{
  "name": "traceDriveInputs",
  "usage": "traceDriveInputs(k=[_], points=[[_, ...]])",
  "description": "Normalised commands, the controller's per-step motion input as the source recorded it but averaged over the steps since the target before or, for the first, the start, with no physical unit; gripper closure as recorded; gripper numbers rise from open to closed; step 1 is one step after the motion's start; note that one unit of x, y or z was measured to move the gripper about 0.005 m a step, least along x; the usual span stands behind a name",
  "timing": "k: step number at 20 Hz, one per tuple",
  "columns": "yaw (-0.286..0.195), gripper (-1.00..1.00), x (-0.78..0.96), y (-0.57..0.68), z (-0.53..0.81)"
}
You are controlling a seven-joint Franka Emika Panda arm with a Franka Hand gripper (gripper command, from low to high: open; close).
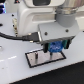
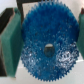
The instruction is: Insert the blue gear onto the right peg, followed by the red gear
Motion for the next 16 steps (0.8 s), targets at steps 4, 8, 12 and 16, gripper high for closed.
traceDriveInputs(k=[4,8,12,16], points=[[0.0,1.0,0.06,-0.09,-0.04],[0.0,1.0,0.04,0.05,-0.03],[0.0,1.0,0.07,0.07,0.14],[0.0,1.0,0.06,0.13,0.03]])
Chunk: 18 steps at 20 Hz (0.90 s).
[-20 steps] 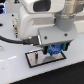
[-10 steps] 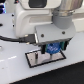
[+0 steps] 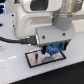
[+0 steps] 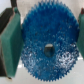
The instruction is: Insert the blue gear onto the right peg, followed by the red gear
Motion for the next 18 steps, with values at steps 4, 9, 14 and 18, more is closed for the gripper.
traceDriveInputs(k=[4,9,14,18], points=[[0.0,1.0,0.07,0.1,0.08],[0.0,1.0,0.03,0.02,0.01],[0.0,1.0,0.07,0.01,-0.05],[0.0,1.0,0.26,-0.11,-0.09]])
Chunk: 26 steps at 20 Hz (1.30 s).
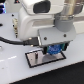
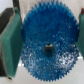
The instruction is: Insert the blue gear onto the right peg, followed by the red gear
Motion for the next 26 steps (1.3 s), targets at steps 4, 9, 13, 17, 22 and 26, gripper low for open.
traceDriveInputs(k=[4,9,13,17,22,26], points=[[0.0,1.0,0.29,-0.19,-0.17],[0.0,1.0,0.39,-0.03,0.05],[0.0,1.0,0.04,0.03,-0.12],[0.0,1.0,0.02,0.06,-0.05],[0.0,1.0,0.03,0.09,-0.01],[0.0,-1.0,-0.02,0.05,0.03]])
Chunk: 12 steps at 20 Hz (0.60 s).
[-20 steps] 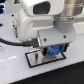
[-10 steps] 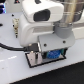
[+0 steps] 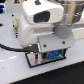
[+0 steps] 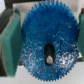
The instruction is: Insert the blue gear onto the right peg, followed by the red gear
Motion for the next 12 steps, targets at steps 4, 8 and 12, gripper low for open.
traceDriveInputs(k=[4,8,12], points=[[0.0,1.0,0.0,0.04,0.0],[0.0,-1.0,-0.11,0.09,0.33],[0.0,-1.0,-0.33,0.12,0.36]])
